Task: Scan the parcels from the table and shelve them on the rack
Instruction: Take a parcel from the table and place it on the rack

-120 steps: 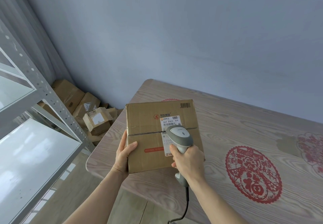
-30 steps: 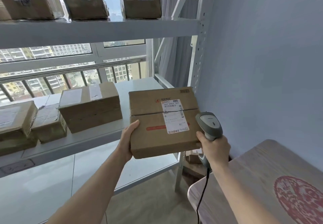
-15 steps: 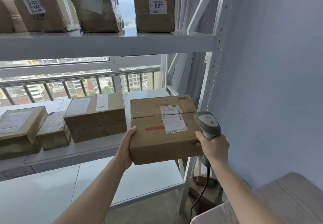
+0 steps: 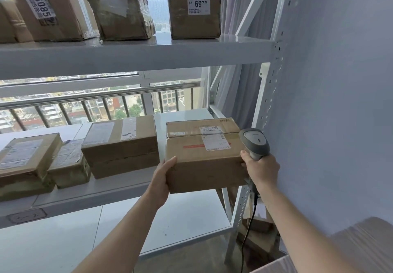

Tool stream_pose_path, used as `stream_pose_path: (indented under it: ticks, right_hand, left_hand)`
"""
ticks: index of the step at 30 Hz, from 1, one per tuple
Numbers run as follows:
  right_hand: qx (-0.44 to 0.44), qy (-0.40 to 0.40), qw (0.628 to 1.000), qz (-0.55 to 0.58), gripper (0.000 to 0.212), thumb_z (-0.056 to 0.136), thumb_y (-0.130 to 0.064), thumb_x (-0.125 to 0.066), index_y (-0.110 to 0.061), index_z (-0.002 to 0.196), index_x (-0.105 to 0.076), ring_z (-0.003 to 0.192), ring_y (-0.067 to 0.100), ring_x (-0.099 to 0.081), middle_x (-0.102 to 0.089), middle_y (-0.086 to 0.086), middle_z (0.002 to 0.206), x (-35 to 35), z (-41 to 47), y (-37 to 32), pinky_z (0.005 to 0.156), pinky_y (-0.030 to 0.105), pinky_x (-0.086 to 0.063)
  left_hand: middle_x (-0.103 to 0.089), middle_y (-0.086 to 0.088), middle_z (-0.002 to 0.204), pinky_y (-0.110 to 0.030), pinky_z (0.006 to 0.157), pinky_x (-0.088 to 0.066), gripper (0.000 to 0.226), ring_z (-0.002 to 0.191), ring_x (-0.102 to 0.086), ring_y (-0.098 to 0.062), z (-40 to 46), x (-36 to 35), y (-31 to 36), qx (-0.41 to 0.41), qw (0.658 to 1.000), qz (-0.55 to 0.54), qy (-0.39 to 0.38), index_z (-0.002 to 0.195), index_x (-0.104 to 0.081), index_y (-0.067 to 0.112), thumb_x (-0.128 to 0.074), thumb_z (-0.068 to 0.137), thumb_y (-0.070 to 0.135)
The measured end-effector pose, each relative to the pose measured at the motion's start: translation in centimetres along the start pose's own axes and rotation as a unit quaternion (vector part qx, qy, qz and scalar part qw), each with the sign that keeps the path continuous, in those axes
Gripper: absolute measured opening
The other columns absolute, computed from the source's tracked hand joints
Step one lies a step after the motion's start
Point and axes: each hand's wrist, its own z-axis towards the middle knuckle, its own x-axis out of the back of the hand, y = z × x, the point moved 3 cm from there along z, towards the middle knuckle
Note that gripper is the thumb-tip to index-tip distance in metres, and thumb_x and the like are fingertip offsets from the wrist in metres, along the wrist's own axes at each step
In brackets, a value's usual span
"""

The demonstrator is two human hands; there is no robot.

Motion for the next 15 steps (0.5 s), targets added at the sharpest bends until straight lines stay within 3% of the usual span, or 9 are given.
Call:
stream_pose_path:
  ticks: [3,6,11,15]
  right_hand:
    - [0.004,-0.007,1.000,-0.004,0.028,0.084,-0.032,-0.078,-0.009,0.100,-0.073,0.097,0.029,-0.070,-0.076,0.011,0.099,-0.8,0.4,-0.1,0.089,0.041,-0.057]
    - [0.006,-0.019,1.000,-0.018,0.032,0.083,-0.036,-0.079,-0.009,0.099,-0.076,0.098,0.026,-0.071,-0.077,0.009,0.096,-2.0,0.7,0.1,0.084,0.030,-0.053]
    - [0.026,-0.041,0.997,-0.066,0.034,0.083,-0.043,-0.077,-0.011,0.095,-0.076,0.096,0.026,-0.070,-0.077,0.006,0.093,-4.0,1.4,-0.4,0.073,0.024,-0.042]
    - [0.050,-0.028,0.996,-0.074,0.037,0.081,-0.038,-0.080,-0.008,0.100,-0.075,0.098,0.027,-0.068,-0.074,0.011,0.102,-5.3,2.2,-1.5,0.076,0.024,-0.042]
  left_hand:
    - [-0.074,0.001,0.097,-0.032,0.065,-0.058,0.049,0.091,-0.068,-0.018,0.5,0.2,0.3,-0.039,0.999,0.010,0.010,0.112,-0.061,0.011,-0.075,0.071,0.035]
    - [-0.074,0.000,0.103,-0.046,0.088,-0.057,0.050,0.101,-0.067,-0.022,1.1,0.4,0.4,-0.068,0.997,0.020,0.021,0.117,-0.065,0.014,-0.078,0.074,0.037]
    - [-0.069,0.007,0.089,-0.030,0.086,-0.050,0.015,0.094,-0.062,-0.017,2.2,-0.1,0.6,-0.108,0.991,0.054,0.064,0.105,-0.066,0.015,-0.070,0.093,0.024]
    - [-0.065,0.001,0.101,-0.036,0.096,-0.050,0.019,0.102,-0.061,-0.021,3.2,-0.7,1.1,-0.116,0.984,0.090,0.097,0.115,-0.062,0.020,-0.065,0.097,0.023]
